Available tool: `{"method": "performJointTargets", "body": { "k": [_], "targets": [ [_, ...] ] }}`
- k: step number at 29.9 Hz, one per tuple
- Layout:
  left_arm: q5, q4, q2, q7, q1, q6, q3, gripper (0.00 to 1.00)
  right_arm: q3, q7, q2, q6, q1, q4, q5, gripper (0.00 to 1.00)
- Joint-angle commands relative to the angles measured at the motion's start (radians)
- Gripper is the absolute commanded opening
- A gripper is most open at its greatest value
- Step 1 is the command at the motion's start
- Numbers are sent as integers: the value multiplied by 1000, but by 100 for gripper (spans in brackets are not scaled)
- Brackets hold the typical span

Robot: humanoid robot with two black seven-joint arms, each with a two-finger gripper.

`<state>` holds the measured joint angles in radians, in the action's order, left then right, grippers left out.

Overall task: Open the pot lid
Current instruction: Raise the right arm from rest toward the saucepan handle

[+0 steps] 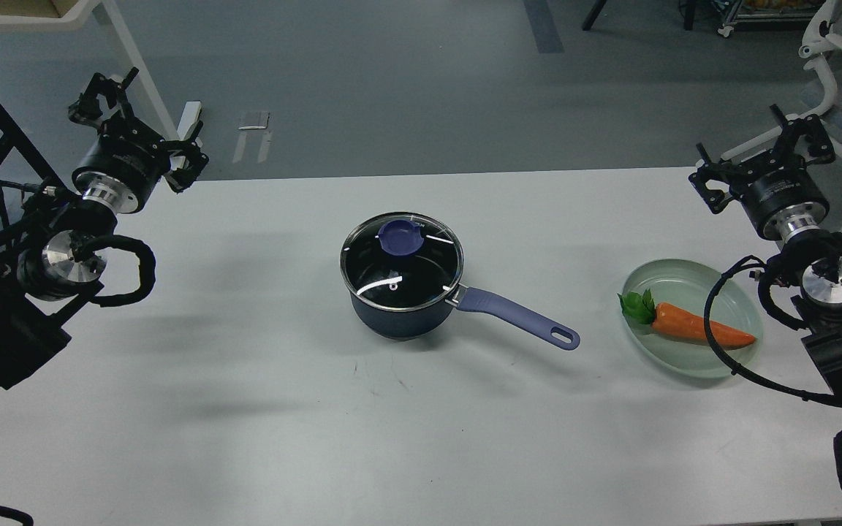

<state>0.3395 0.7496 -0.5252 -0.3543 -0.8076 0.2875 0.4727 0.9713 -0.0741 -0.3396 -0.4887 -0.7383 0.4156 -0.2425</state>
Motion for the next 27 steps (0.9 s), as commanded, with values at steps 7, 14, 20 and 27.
{"method": "performJointTargets", "body": {
  "k": [7,14,20,27],
  "targets": [
    [-1,-10,-1,0,1,-19,11,99,-20,-1,2,0,-10,6,3,100],
    [-20,-9,-29,9,-7,-39,-6,99,-156,0,-61,0,-82,61,38,100],
    [-160,-13,-55,9,-16,-10,7,99,-321,0,-192,0,-165,170,83,100],
    [-163,-4,-62,2,-15,-10,-3,99,-373,7,-369,16,-251,418,434,100]
  ]
}}
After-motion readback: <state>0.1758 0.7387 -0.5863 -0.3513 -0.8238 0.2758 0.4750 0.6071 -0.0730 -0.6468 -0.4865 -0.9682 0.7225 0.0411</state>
